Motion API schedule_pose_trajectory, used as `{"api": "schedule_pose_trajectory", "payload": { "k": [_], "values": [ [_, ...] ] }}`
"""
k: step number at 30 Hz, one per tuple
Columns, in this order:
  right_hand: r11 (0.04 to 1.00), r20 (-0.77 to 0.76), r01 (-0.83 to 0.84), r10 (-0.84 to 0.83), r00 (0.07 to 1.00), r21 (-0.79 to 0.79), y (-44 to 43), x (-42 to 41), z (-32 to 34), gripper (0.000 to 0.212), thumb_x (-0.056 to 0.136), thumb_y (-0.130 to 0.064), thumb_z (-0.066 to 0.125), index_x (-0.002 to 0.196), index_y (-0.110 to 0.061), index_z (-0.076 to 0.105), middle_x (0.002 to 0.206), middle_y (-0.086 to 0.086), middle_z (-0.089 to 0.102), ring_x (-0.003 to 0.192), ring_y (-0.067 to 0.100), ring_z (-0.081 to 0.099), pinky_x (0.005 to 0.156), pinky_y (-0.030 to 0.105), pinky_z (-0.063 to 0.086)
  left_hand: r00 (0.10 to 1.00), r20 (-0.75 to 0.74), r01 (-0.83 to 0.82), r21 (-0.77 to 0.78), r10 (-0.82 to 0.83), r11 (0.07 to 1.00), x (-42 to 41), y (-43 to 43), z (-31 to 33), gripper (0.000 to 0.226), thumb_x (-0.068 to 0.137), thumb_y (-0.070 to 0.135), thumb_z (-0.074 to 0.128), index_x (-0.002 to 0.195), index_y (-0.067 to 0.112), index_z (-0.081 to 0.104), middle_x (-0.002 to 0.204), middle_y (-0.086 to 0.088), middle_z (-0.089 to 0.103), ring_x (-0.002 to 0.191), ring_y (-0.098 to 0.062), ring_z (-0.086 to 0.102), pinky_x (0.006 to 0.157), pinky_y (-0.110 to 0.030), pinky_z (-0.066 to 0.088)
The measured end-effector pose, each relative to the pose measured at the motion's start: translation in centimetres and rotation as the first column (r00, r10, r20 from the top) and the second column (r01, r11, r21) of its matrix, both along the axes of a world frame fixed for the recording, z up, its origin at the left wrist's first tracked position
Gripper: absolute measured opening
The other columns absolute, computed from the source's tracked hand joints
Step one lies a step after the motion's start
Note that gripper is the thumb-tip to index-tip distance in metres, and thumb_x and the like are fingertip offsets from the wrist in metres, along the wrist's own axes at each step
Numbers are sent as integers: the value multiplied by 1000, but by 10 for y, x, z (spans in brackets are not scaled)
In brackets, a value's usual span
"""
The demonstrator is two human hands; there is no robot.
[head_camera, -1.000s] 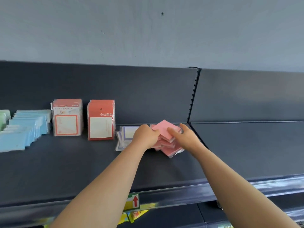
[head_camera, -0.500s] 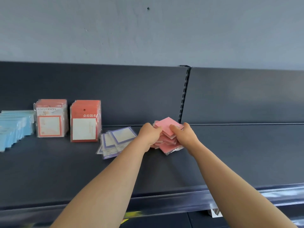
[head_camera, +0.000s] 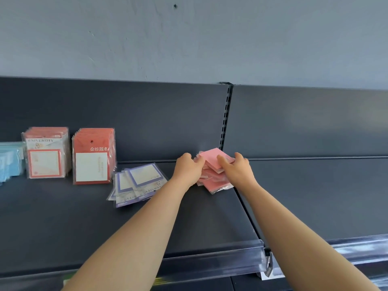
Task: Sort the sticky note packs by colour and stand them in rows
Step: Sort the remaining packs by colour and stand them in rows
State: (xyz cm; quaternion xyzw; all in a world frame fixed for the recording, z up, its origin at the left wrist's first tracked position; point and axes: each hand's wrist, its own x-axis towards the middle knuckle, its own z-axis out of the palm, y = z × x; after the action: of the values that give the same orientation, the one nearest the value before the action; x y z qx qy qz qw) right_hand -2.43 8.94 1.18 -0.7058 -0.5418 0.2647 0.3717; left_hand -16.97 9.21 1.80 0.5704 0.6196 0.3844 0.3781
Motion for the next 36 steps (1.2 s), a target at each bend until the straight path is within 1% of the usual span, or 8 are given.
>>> {"api": "schedule_pose_trajectory", "payload": {
  "k": [4, 8, 11, 15, 20, 25, 30, 36],
  "values": [
    [971, 183, -27, -17, 983, 236, -14, -15, 13, 63, 96, -44, 48, 145, -7, 35, 158, 6, 20, 145, 20, 19, 114, 35, 23, 989, -147, -12, 123, 30, 992, -17, -12, 9, 18, 99, 35, 48, 101, 17, 51, 112, -5, 46, 91, -20, 42, 77, -26, 36],
    [903, 246, -185, 93, 965, 387, -25, -56, 19, 44, 99, -31, 48, 137, -10, 49, 153, 0, 33, 140, 14, 32, 106, 20, 26, 948, -256, -130, 228, 188, 965, -66, -23, 10, 46, 98, 32, 48, 137, 8, 47, 134, -8, 54, 120, -26, 51, 92, -31, 41],
    [887, 248, -318, 243, 938, 335, -28, -94, 7, 35, 97, -25, 53, 127, -8, 59, 136, 4, 55, 122, 17, 51, 89, 8, 30, 875, -380, -227, 224, 300, 948, -114, -29, 0, 42, 97, 32, 48, 131, 9, 53, 130, -11, 58, 119, -32, 52, 94, -38, 43],
    [933, 170, -336, 312, 935, 132, -25, -130, -17, 45, 95, -29, 56, 135, -9, 52, 131, 7, 59, 115, 22, 57, 96, 25, 39, 784, -542, -307, 83, 302, 948, -162, -39, -24, 36, 94, 37, 47, 111, 7, 58, 111, -13, 62, 102, -35, 56, 78, -37, 44],
    [958, 2, -285, 285, 959, 29, -20, -152, -28, 56, 88, -25, 66, 138, -4, 48, 127, 11, 61, 115, 23, 58, 94, 28, 44, 904, -368, -208, 68, 218, 976, -173, -45, -34, 26, 92, 26, 54, 91, 2, 64, 75, -7, 58, 66, -21, 50, 52, -28, 33],
    [976, -68, -218, 217, 974, 4, -28, -149, -30, 51, 81, -16, 74, 127, -3, 57, 102, 6, 68, 98, 20, 64, 85, 27, 48, 945, -238, -228, 4, 223, 974, -177, -42, -34, 34, 87, 25, 63, 66, 6, 45, 64, -6, 45, 57, -20, 41, 50, -27, 27],
    [967, -146, -250, 254, 956, 44, -34, -142, -36, 35, 81, -9, 73, 115, -6, 67, 93, 2, 68, 79, 9, 61, 76, 16, 44, 972, -128, -211, -108, 197, 972, -183, -34, -28, 44, 81, 39, 73, 98, 1, 59, 93, -8, 62, 88, -28, 63, 66, -30, 44],
    [958, -230, -285, 286, 930, 40, -32, -138, -40, 37, 80, -8, 74, 116, -7, 67, 103, 6, 72, 86, 14, 66, 85, 24, 53, 994, -56, -99, -95, 94, 991, -178, -34, -25, 25, 87, 24, 68, 106, 8, 62, 103, -5, 67, 93, -23, 64, 74, -32, 54]
  ]
}}
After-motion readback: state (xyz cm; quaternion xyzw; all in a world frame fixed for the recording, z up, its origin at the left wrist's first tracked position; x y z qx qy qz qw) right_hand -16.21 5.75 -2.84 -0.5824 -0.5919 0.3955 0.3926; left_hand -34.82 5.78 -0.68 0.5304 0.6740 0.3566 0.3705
